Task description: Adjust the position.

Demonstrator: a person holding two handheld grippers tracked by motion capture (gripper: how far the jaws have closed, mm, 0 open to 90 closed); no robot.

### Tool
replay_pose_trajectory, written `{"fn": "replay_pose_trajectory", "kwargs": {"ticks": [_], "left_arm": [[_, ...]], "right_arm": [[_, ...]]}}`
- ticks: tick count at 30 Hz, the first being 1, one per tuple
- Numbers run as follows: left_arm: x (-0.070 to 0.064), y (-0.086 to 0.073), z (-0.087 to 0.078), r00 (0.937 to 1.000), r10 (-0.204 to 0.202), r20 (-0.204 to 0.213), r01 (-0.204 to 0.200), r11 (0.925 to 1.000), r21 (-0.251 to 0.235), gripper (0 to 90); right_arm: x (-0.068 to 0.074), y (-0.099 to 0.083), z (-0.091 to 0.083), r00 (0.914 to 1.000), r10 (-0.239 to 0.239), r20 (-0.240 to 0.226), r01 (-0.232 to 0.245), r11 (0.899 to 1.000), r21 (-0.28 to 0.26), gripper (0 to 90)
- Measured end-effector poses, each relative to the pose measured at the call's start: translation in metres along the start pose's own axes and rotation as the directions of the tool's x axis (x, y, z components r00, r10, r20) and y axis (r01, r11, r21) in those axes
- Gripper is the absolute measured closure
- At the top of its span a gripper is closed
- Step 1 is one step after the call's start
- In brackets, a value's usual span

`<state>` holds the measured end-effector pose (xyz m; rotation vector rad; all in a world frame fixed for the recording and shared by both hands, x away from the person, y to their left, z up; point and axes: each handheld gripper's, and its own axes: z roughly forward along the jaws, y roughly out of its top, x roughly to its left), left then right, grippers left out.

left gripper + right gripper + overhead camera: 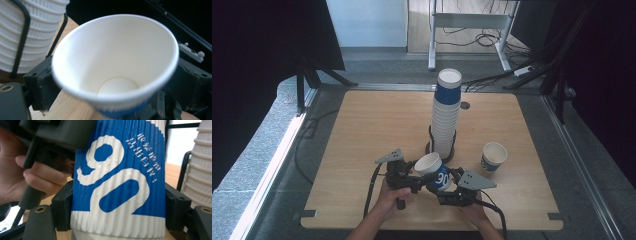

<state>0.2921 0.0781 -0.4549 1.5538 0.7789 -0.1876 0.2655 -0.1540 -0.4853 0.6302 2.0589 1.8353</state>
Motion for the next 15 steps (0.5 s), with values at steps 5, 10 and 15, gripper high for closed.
{"fn": "replay_pose_trajectory", "kwargs": {"ticks": [5,10,15], "left_arm": [[0.0013,0.0003,0.0017,1.0,-0.006,0.005,0.006,0.9999,-0.01,14.9],[-0.0001,-0.0012,0.0022,0.9998,0.019,0.001,-0.019,0.9998,-0.01,18.5],[-0.0013,-0.002,0.0024,0.9985,0.053,-0.011,-0.053,0.9986,-0.005,19.6]], "right_arm": [[0.0006,0.0009,0.0003,1.0,0.0,-0.005,0.0,1.0,-0.005,26.9],[-0.0001,0.0001,0.0013,1.0,0.001,-0.008,-0.001,1.0,0.006,26.5],[-0.0014,0.0003,0.0017,0.9998,0.004,-0.021,-0.004,1.0,0.023,25.5]]}}
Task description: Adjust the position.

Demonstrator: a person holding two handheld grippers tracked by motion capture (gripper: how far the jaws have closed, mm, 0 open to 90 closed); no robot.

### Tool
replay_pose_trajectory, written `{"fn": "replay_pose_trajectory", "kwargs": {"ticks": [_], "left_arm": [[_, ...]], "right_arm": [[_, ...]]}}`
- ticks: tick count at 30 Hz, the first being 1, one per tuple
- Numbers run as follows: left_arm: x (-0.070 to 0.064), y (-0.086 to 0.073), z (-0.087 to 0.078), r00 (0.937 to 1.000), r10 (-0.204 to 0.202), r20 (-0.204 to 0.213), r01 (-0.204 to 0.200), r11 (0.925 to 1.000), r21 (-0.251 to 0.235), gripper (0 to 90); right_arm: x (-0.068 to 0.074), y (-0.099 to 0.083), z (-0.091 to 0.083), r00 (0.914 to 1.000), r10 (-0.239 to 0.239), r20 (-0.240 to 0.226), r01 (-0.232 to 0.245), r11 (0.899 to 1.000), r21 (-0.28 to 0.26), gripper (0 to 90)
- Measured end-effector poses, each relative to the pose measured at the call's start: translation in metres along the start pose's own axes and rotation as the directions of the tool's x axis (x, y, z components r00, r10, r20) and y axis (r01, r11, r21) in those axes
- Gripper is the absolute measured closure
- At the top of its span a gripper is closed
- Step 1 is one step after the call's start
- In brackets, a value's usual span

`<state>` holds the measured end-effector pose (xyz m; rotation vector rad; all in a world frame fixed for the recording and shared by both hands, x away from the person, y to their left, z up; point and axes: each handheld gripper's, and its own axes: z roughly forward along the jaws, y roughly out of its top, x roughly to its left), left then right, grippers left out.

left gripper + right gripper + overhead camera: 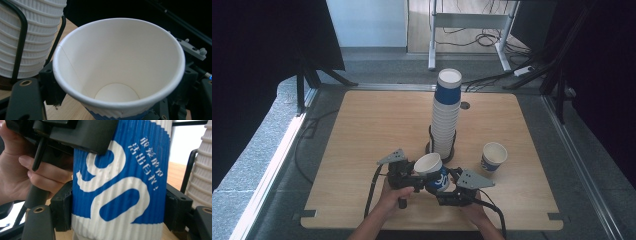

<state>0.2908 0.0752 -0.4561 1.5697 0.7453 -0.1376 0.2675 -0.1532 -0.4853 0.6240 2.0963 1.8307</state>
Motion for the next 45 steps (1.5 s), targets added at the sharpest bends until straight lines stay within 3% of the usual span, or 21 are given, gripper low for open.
{"fn": "replay_pose_trajectory", "kwargs": {"ticks": [6,9,13,16,19,20,21,24,25,30,34,36,38,40,42,45], "left_arm": [[-0.001,0.004,-0.006,0.9977,0.049,-0.047,-0.049,0.9988,0.003,20.0],[-0.002,0.008,-0.011,0.9914,0.098,-0.087,-0.096,0.9951,0.023,20.0],[-0.007,0.012,-0.017,0.9774,0.165,-0.132,-0.16,0.9858,0.051,20.0],[-0.011,0.014,-0.019,0.9621,0.218,-0.164,-0.206,0.9747,0.087,19.9],[-0.014,0.014,-0.019,0.937,0.284,-0.203,-0.258,0.9549,0.147,19.9],[-0.015,0.013,-0.017,0.9253,0.313,-0.214,-0.279,0.9444,0.174,19.8],[-0.016,0.013,-0.016,0.9186,0.327,-0.221,-0.289,0.9384,0.19,19.8],[-0.02,0.012,-0.012,0.8846,0.397,-0.244,-0.337,0.9069,0.252,19.8],[-0.022,0.011,-0.009,0.8685,0.428,-0.25,-0.359,0.8912,0.277,19.7],[-0.029,0.009,-0.003,0.8266,0.499,-0.261,-0.408,0.8501,0.333,19.6],[-0.034,0.007,0.001,0.8017,0.534,-0.268,-0.434,0.8282,0.355,19.5],[-0.035,0.007,0.001,0.7995,0.544,-0.254,-0.446,0.8212,0.356,19.4],[-0.036,0.007,0.002,0.8017,0.545,-0.246,-0.449,0.8207,0.353,19.4],[-0.037,0.006,0.003,0.809,0.539,-0.234,-0.449,0.8237,0.347,19.4],[-0.039,0.006,0.005,0.804,0.549,-0.228,-0.457,0.8162,0.354,19.4],[-0.041,0.005,0.008,0.8044,0.554,-0.216,-0.463,0.8118,0.356,19.4]], "right_arm": [[-0.002,0.002,-0.001,0.9999,0.016,-0.006,-0.016,0.999,0.034,17.3],[-0.005,0.004,-0.005,0.9997,0.025,-0.003,-0.025,0.999,0.038,15.6],[-0.008,0.005,-0.011,0.9994,0.034,0.004,-0.034,0.998,0.043,14.8],[-0.01,0.005,-0.015,0.9995,0.032,0.003,-0.032,0.998,0.062,14.3],[-0.01,0.005,-0.017,0.9997,0.026,-0.004,-0.026,0.996,0.086,14.1],[-0.01,0.005,-0.018,0.9997,0.024,-0.007,-0.023,0.995,0.093,14.1],[-0.01,0.005,-0.018,0.9998,0.02,-0.01,-0.018,0.994,0.109,14.0],[-0.01,0.003,-0.016,0.9996,0.019,-0.021,-0.015,0.99,0.138,13.7],[-0.01,0.003,-0.015,0.9996,0.016,-0.023,-0.012,0.989,0.149,13.6],[-0.005,0.0,-0.009,0.9994,-0.007,-0.035,0.014,0.981,0.193,13.4],[-0.004,-0.001,-0.007,0.9992,-0.008,-0.039,0.016,0.979,0.205,13.4],[-0.004,-0.001,-0.007,0.9992,-0.008,-0.039,0.016,0.979,0.203,13.4],[-0.004,-0.001,-0.007,0.9991,-0.006,-0.043,0.014,0.98,0.197,13.4],[-0.004,0.0,-0.006,0.9989,-0.004,-0.047,0.013,0.981,0.192,13.5],[-0.003,0.001,-0.005,0.9986,-0.005,-0.053,0.015,0.981,0.195,13.5],[-0.001,0.002,-0.001,0.9979,-0.017,-0.062,0.029,0.979,0.201,13.5]]}}
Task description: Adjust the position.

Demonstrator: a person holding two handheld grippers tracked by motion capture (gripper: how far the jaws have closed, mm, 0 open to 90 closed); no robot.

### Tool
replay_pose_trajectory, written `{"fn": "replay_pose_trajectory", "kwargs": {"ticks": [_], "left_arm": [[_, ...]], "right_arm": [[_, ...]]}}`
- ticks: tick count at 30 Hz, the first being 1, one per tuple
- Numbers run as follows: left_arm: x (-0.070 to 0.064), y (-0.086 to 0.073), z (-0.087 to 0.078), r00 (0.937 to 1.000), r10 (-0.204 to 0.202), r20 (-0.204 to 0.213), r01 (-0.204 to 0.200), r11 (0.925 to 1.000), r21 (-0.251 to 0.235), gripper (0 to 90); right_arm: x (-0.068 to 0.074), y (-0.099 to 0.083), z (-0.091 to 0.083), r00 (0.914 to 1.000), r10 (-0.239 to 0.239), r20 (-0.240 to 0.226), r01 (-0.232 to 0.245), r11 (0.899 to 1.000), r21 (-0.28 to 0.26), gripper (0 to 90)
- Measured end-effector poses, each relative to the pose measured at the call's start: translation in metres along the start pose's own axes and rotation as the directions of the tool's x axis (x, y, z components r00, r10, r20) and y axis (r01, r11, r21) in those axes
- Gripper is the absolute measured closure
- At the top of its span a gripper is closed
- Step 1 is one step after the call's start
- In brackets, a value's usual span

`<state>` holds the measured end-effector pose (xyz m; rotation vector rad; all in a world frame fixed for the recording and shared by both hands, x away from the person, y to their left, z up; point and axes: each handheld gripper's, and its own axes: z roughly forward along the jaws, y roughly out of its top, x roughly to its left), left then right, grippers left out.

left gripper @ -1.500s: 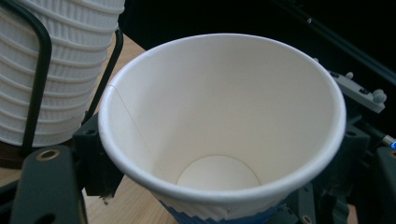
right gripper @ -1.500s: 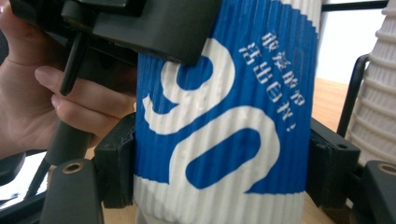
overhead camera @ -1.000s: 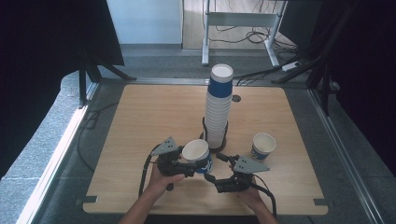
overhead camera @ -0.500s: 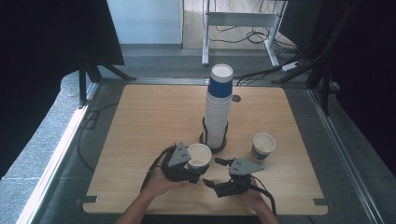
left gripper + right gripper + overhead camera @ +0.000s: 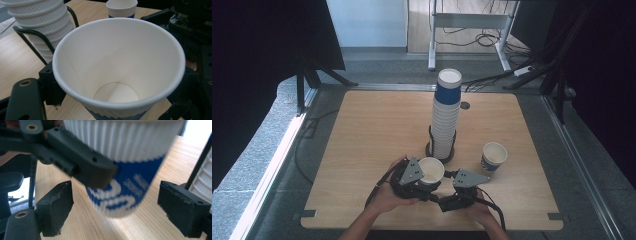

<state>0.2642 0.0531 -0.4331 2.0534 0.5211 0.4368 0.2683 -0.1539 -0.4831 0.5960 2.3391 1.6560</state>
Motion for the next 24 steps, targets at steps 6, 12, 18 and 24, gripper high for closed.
{"fn": "replay_pose_trajectory", "kwargs": {"ticks": [6,12,18,24], "left_arm": [[-0.004,0.001,0.004,0.9995,0.02,0.024,-0.02,0.9998,0.005,19.2],[-0.004,0.0,0.004,0.9989,0.013,0.045,-0.013,0.9999,-0.002,18.4],[-0.004,-0.001,0.003,0.9989,-0.013,0.045,0.014,0.9997,-0.019,14.1],[0.0,-0.007,-0.018,0.9936,-0.082,0.077,0.09,0.99,-0.108,9.0]], "right_arm": [[0.002,0.003,0.006,0.9998,-0.018,-0.003,0.018,1.0,0.0,16.1],[0.002,0.001,0.004,0.9994,-0.033,0.012,0.033,0.999,-0.017,25.1],[0.002,0.001,0.004,0.9992,-0.034,0.021,0.034,0.999,-0.029,26.0],[0.001,0.0,-0.001,0.9997,-0.014,0.021,0.015,0.998,-0.062,26.2]]}}
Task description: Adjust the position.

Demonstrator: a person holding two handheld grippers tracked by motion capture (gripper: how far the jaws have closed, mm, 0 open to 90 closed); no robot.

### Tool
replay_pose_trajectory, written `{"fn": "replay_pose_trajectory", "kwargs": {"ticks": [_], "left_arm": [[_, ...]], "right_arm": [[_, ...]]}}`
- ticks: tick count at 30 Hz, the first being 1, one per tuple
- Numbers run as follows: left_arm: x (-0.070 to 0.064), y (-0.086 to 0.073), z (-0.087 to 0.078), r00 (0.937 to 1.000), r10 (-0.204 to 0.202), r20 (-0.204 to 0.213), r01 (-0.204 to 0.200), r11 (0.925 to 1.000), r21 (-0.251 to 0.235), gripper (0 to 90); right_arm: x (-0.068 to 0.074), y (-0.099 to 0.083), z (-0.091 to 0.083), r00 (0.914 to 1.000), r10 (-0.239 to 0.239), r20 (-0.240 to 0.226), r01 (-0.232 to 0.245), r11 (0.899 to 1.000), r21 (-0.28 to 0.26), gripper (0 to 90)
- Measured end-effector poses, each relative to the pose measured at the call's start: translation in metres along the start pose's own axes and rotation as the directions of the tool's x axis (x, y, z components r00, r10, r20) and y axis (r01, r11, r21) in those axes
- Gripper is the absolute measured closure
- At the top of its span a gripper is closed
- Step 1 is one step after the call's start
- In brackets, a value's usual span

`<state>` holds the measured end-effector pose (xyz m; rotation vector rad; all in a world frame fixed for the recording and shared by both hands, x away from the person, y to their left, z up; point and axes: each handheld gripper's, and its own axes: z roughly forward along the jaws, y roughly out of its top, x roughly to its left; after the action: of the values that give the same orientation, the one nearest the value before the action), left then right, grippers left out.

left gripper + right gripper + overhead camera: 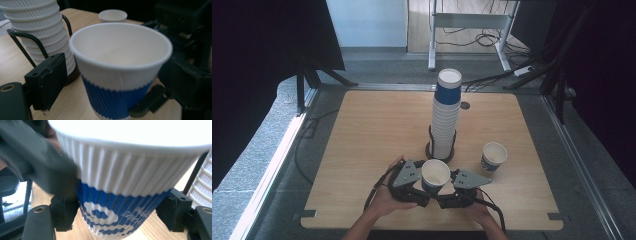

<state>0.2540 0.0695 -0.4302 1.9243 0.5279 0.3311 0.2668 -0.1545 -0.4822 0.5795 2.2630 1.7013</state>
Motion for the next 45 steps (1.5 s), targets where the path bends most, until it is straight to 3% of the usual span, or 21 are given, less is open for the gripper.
{"fn": "replay_pose_trajectory", "kwargs": {"ticks": [5,8,10,15,22,26,29,45], "left_arm": [[0.004,-0.005,-0.014,0.9994,-0.033,-0.005,0.033,0.9992,-0.025,9.1],[0.011,-0.011,-0.021,0.9958,-0.091,-0.009,0.091,0.9943,-0.056,9.7],[0.014,-0.016,-0.025,0.9934,-0.11,-0.034,0.108,0.9924,-0.059,9.9],[0.019,-0.027,-0.028,0.9853,-0.103,-0.137,0.101,0.9947,-0.023,11.0],[0.022,-0.039,-0.03,0.9777,-0.105,-0.182,0.107,0.9942,0.002,12.7],[0.025,-0.046,-0.029,0.9696,-0.127,-0.209,0.136,0.9904,0.027,14.0],[0.028,-0.05,-0.026,0.9656,-0.144,-0.216,0.158,0.9862,0.049,14.2],[0.03,-0.06,-0.023,0.9601,-0.169,-0.223,0.193,0.9765,0.095,14.6]], "right_arm": [[0.0,0.001,-0.004,0.9999,0.0,0.014,0.0,1.0,-0.011,26.2],[-0.001,0.001,-0.006,0.9994,0.006,0.034,-0.006,1.0,-0.012,26.3],[-0.002,0.001,-0.008,0.999,0.011,0.043,-0.01,1.0,-0.017,26.3],[-0.004,0.001,-0.015,0.9971,0.017,0.074,-0.015,0.999,-0.029,26.3],[-0.004,0.001,-0.021,0.9949,0.008,0.1,-0.004,0.999,-0.041,26.3],[-0.005,-0.001,-0.022,0.9934,0.008,0.114,-0.004,0.999,-0.038,26.3],[-0.006,-0.003,-0.023,0.9923,0.007,0.124,-0.003,1.0,-0.03,26.3],[-0.008,-0.009,-0.048,0.9815,0.015,0.191,-0.009,0.999,-0.034,26.2]]}}
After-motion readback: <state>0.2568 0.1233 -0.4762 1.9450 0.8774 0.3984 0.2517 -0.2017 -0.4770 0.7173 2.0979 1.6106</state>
